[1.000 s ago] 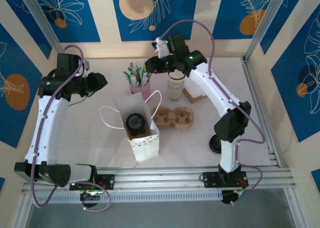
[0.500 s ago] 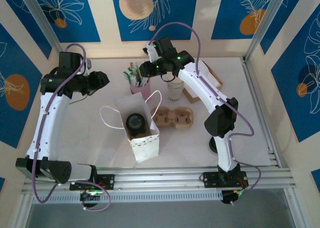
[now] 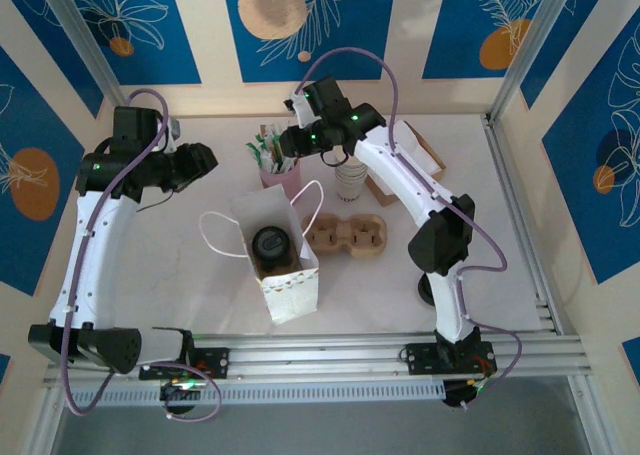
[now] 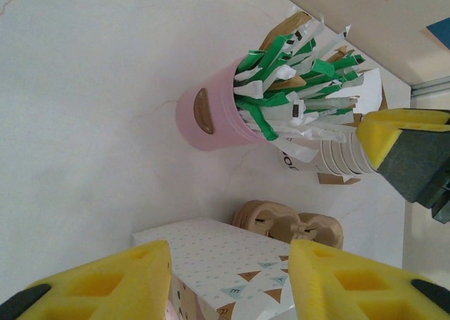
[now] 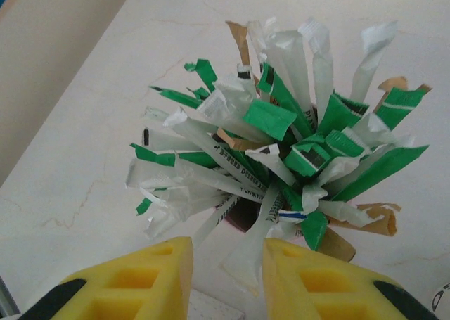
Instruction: Pack the takeout coffee
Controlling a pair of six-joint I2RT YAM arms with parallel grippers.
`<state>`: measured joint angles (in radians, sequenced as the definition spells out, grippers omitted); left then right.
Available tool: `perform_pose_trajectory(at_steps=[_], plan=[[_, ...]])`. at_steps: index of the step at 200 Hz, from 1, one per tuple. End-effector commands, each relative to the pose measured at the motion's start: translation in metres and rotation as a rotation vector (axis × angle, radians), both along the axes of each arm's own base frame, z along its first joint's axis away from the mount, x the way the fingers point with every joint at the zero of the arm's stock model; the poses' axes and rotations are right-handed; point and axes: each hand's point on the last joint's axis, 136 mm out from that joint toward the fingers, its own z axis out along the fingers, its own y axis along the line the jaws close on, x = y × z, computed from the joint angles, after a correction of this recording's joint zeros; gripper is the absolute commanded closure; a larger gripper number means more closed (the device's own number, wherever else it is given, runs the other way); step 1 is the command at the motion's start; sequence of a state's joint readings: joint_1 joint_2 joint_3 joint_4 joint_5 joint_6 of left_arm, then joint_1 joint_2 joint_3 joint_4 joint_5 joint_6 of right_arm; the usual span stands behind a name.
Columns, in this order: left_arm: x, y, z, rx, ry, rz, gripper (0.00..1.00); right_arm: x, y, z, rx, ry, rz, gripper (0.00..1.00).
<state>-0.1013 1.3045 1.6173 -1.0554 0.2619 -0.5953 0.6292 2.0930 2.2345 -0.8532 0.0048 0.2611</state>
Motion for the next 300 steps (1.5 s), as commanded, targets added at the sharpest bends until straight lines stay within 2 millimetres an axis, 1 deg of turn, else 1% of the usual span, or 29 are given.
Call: perform_pose_trajectory(at_steps=[1, 20, 43, 50, 54, 67, 83, 99, 118, 134, 157, 175, 209, 222, 239, 252, 263, 276, 300], plan=[[-0.006, -0.007, 0.003, -0.023, -0.005, -0.030, 0.52, -0.003, 0.001, -0.003, -0.018, -0.009, 0.014, 0.67], [-0.007, -0.006, 0.004, -0.021, -0.008, -0.031, 0.52, -0.002, 0.001, -0.004, -0.025, -0.017, 0.010, 0.69], [-0.007, -0.007, 0.005, -0.022, -0.011, -0.031, 0.52, -0.002, 0.001, 0.001, -0.027, -0.031, 0.004, 0.75], [-0.007, -0.007, 0.005, -0.024, -0.012, -0.033, 0.52, -0.002, 0.001, 0.002, -0.032, -0.039, 0.005, 0.78], [-0.007, -0.007, 0.005, -0.024, -0.010, -0.034, 0.52, -0.002, 0.002, 0.003, -0.033, -0.043, 0.007, 0.84], [-0.006, -0.007, 0.004, -0.025, -0.008, -0.032, 0.52, -0.002, 0.000, 0.005, -0.037, -0.049, 0.002, 0.94], [-0.007, -0.006, 0.005, -0.022, -0.012, -0.031, 0.52, -0.001, -0.002, 0.006, -0.044, -0.052, -0.005, 0.97], [-0.007, -0.006, 0.005, -0.022, -0.015, -0.028, 0.52, -0.003, -0.002, 0.013, -0.035, -0.061, -0.002, 1.00], [-0.007, -0.007, 0.008, -0.027, -0.024, -0.031, 0.52, -0.006, -0.002, 0.027, -0.011, -0.084, -0.001, 1.00], [-0.009, -0.005, 0.011, -0.021, -0.036, -0.028, 0.52, -0.010, -0.004, 0.043, 0.015, -0.104, -0.008, 1.00], [-0.013, -0.003, 0.017, -0.008, -0.053, -0.022, 0.52, -0.016, -0.014, 0.073, 0.042, -0.138, -0.033, 1.00], [-0.017, -0.004, 0.019, -0.016, -0.058, -0.025, 0.52, -0.025, -0.024, 0.099, 0.070, -0.163, -0.046, 1.00], [-0.021, -0.007, 0.025, -0.035, -0.066, -0.037, 0.51, -0.058, -0.044, 0.154, 0.150, -0.223, -0.037, 1.00], [-0.020, -0.008, 0.024, -0.028, -0.049, -0.042, 0.51, -0.076, -0.053, 0.176, 0.187, -0.251, -0.024, 1.00], [-0.018, -0.011, 0.031, -0.032, -0.057, -0.042, 0.51, -0.099, -0.068, 0.202, 0.231, -0.282, -0.019, 1.00], [-0.015, -0.017, 0.036, -0.039, -0.076, -0.050, 0.50, -0.119, -0.079, 0.219, 0.267, -0.301, -0.013, 1.00], [-0.014, -0.023, 0.039, -0.041, -0.089, -0.060, 0.50, -0.137, -0.086, 0.229, 0.299, -0.307, 0.010, 1.00], [-0.012, -0.030, 0.038, -0.039, -0.088, -0.074, 0.49, -0.159, -0.094, 0.240, 0.333, -0.322, 0.040, 1.00], [-0.009, -0.047, 0.036, -0.031, -0.086, -0.107, 0.49, -0.195, -0.107, 0.253, 0.387, -0.325, 0.078, 1.00]])
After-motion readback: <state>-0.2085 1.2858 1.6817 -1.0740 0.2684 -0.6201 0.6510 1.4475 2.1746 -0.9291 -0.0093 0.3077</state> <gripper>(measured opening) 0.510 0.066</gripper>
